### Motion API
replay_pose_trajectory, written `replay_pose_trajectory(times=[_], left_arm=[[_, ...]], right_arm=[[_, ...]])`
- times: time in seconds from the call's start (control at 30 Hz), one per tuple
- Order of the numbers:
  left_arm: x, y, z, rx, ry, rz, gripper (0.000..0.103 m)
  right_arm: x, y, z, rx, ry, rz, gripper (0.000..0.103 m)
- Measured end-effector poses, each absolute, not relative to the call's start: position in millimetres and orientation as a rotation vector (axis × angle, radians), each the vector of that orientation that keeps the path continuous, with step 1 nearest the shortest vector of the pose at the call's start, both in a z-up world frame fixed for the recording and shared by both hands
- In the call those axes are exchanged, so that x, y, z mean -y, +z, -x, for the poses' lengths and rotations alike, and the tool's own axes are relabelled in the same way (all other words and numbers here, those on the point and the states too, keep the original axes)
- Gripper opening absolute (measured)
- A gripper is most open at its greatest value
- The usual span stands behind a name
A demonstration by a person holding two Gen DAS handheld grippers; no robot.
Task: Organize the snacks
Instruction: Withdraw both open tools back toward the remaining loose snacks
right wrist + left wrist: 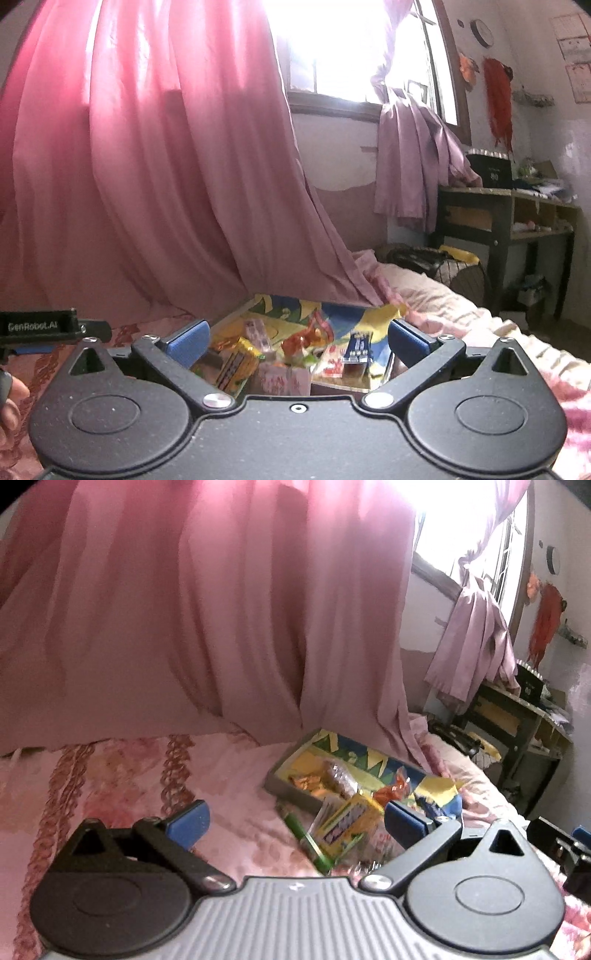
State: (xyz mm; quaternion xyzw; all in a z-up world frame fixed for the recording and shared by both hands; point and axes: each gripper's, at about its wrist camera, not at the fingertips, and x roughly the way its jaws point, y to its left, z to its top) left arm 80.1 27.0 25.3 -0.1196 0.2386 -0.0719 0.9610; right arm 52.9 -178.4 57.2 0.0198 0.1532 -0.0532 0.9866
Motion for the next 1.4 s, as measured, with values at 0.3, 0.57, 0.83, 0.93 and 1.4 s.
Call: replay_pose_trajectory(times=[0.3, 0.57, 0.83, 0.93, 1.4], left_arm=[[-29.7, 16.0, -44.7, -0.528, -0.142, 0.199, 0.103], [-22.7, 7.2, -27.7, -0.575, -0.146, 0.118, 0.103], [-19.0, 0.8, -26.0, -0.624, -0.121, 0.070, 0.103], [-18.9, -1.4, -28.5, -0.647, -0.104, 0.065, 0.103], [-26.5, -12.1, -51.3, -0.802, -0.069, 0.103, 0.103]], right_arm=[[170.2, 52.3, -20.6, -0.380, -0.121, -0.050, 0.102], [165.1, 41.5, -6.0, -0.464, -0.123, -0.056, 0.102], [167.3, 31.4, -9.4, -0.543, -0.132, -0.101, 0.102], [166.4, 29.0, -11.0, -0.557, -0.135, -0.095, 0.102], [156.0, 15.9, -22.2, -0.640, -0.113, -0.043, 0.102]])
